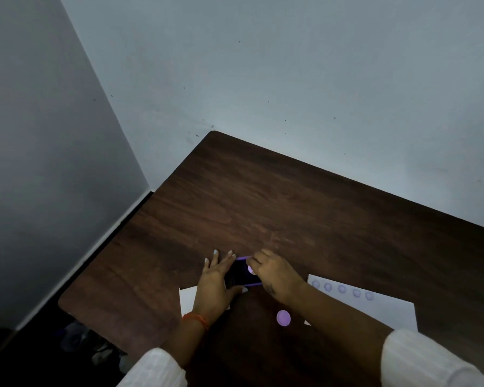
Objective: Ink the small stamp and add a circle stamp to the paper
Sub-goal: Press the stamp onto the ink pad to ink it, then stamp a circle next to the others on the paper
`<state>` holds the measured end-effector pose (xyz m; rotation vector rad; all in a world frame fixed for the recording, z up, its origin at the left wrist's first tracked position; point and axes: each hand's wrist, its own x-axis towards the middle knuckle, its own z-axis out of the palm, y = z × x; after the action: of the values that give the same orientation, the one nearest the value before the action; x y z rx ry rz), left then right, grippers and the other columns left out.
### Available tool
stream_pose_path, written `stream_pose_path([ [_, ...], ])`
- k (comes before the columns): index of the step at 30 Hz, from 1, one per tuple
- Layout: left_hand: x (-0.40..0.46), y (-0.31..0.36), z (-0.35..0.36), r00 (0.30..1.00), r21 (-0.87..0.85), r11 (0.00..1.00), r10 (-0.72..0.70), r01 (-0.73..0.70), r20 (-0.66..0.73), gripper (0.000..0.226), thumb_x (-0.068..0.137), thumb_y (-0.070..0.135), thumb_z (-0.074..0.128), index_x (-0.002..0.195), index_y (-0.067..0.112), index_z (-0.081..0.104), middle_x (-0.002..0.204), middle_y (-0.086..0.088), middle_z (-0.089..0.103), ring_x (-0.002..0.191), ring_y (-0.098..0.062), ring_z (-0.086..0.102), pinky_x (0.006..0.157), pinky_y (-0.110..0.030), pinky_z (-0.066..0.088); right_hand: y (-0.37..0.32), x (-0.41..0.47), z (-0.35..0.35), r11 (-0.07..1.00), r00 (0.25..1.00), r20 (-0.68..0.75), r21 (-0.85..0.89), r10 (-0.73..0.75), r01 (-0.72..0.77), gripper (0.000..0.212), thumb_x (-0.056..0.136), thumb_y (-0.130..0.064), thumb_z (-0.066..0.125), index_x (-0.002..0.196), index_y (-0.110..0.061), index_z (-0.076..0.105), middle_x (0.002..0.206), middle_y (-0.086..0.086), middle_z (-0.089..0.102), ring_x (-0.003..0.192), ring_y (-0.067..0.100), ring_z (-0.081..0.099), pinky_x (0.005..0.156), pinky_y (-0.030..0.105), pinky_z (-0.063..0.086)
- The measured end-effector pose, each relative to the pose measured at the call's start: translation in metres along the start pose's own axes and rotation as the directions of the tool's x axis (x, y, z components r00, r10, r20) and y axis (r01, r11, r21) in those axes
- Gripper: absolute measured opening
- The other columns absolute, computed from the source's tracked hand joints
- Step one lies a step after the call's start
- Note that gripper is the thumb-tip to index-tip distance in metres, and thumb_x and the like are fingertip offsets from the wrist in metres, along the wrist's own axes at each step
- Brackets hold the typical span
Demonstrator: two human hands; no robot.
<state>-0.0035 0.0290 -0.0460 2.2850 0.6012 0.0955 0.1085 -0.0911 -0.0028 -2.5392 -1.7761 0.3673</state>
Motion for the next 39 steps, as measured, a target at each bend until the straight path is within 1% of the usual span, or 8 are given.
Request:
stream_pose_path([
  [7, -0.001, 0.002, -0.002, 1.0, 0.008, 1.0, -0.008, 0.008, 0.019, 0.081, 0.073, 0.028, 0.076, 0.141, 0.021, 0.034, 0.153, 0.002, 0.032, 0.146, -0.022, 0.01, 0.12, -0.035, 0.002, -0.011, -0.001, 0.002, 0.976, 0.98, -0.092, 0.145, 0.175, -0.16, 0.027, 0.088, -0.003, 0.048, 0.114, -0.002, 0.055, 0.116, 0.017, 0.058, 0.108, 0.03, 0.05, 0.087, 0.036, 0.043],
  [10, -0.001, 0.005, -0.005, 0.999, 0.009, 1.0, -0.015, 0.014, 0.03, 0.08, 0.073, 0.028, 0.076, 0.141, 0.019, 0.035, 0.153, 0.001, 0.033, 0.146, -0.023, 0.011, 0.121, -0.037, 0.003, -0.005, -0.006, -0.009, 0.855, 0.95, -0.115, 0.476, 0.292, -0.205, 0.016, 0.086, -0.004, 0.051, 0.09, -0.001, 0.066, 0.095, 0.021, 0.066, 0.089, 0.03, 0.06, 0.074, 0.034, 0.042],
  [12, -0.002, 0.006, -0.006, 0.999, 0.02, 1.0, -0.018, 0.018, 0.032, 0.079, 0.074, 0.028, 0.075, 0.141, 0.02, 0.035, 0.153, 0.0, 0.033, 0.146, -0.024, 0.012, 0.121, -0.039, 0.004, -0.001, -0.012, -0.015, 0.631, 0.89, -0.109, 0.743, 0.444, -0.223, 0.011, 0.08, 0.0, 0.06, 0.08, -0.002, 0.07, 0.083, 0.021, 0.069, 0.077, 0.025, 0.063, 0.07, 0.036, 0.048],
  [15, -0.003, 0.007, -0.005, 0.999, 0.041, 0.999, -0.019, 0.017, 0.043, 0.08, 0.076, 0.029, 0.073, 0.143, 0.021, 0.03, 0.153, -0.003, 0.032, 0.146, -0.026, 0.011, 0.121, -0.041, 0.004, 0.002, -0.029, -0.018, -0.037, 0.728, 0.137, 0.988, 0.671, -0.152, 0.017, 0.081, 0.002, 0.065, 0.096, -0.004, 0.069, 0.098, 0.016, 0.069, 0.085, 0.021, 0.065, 0.071, 0.024, 0.056],
  [17, -0.005, 0.01, -0.006, 0.998, 0.046, 0.998, -0.037, 0.034, 0.057, 0.085, 0.076, 0.031, 0.073, 0.145, 0.023, 0.024, 0.154, -0.006, 0.03, 0.147, -0.026, 0.009, 0.12, -0.041, 0.003, 0.005, -0.046, -0.021, -0.425, 0.72, 0.305, 0.905, 0.623, -0.016, 0.019, 0.086, 0.001, 0.058, 0.102, -0.005, 0.065, 0.103, 0.013, 0.067, 0.089, 0.019, 0.065, 0.069, 0.021, 0.058],
  [20, -0.007, 0.017, -0.006, 0.997, -0.007, 0.998, -0.066, 0.066, 0.035, 0.089, 0.075, 0.037, 0.073, 0.145, 0.024, 0.021, 0.154, -0.006, 0.03, 0.146, -0.026, 0.012, 0.119, -0.042, 0.007, 0.014, -0.081, -0.025, -0.737, 0.727, 0.42, 0.654, 0.543, 0.173, 0.018, 0.086, 0.001, 0.056, 0.101, -0.003, 0.066, 0.097, 0.014, 0.07, 0.093, 0.019, 0.064, 0.064, 0.024, 0.06],
  [27, -0.015, 0.062, 0.018, 0.999, -0.065, 0.997, 0.025, -0.027, -0.035, 0.073, 0.077, 0.035, 0.072, 0.14, 0.022, 0.037, 0.149, -0.003, 0.04, 0.143, -0.023, 0.024, 0.116, -0.044, 0.026, 0.024, -0.154, -0.024, -0.818, 0.707, 0.432, 0.426, 0.56, 0.387, 0.031, 0.066, -0.002, 0.069, 0.096, 0.002, 0.068, 0.093, 0.02, 0.075, 0.081, 0.025, 0.073, 0.067, 0.034, 0.062],
  [39, -0.021, 0.134, 0.092, 0.893, 0.109, 0.907, 0.371, -0.407, 0.254, 0.074, 0.078, 0.054, 0.062, 0.141, 0.029, 0.032, 0.153, 0.006, 0.032, 0.145, -0.015, 0.018, 0.119, -0.037, 0.01, 0.056, -0.227, -0.001, -0.726, 0.612, 0.393, 0.417, 0.687, 0.547, 0.02, 0.068, -0.005, 0.067, 0.085, 0.004, 0.073, 0.09, 0.02, 0.075, 0.081, 0.026, 0.073, 0.061, 0.031, 0.061],
])
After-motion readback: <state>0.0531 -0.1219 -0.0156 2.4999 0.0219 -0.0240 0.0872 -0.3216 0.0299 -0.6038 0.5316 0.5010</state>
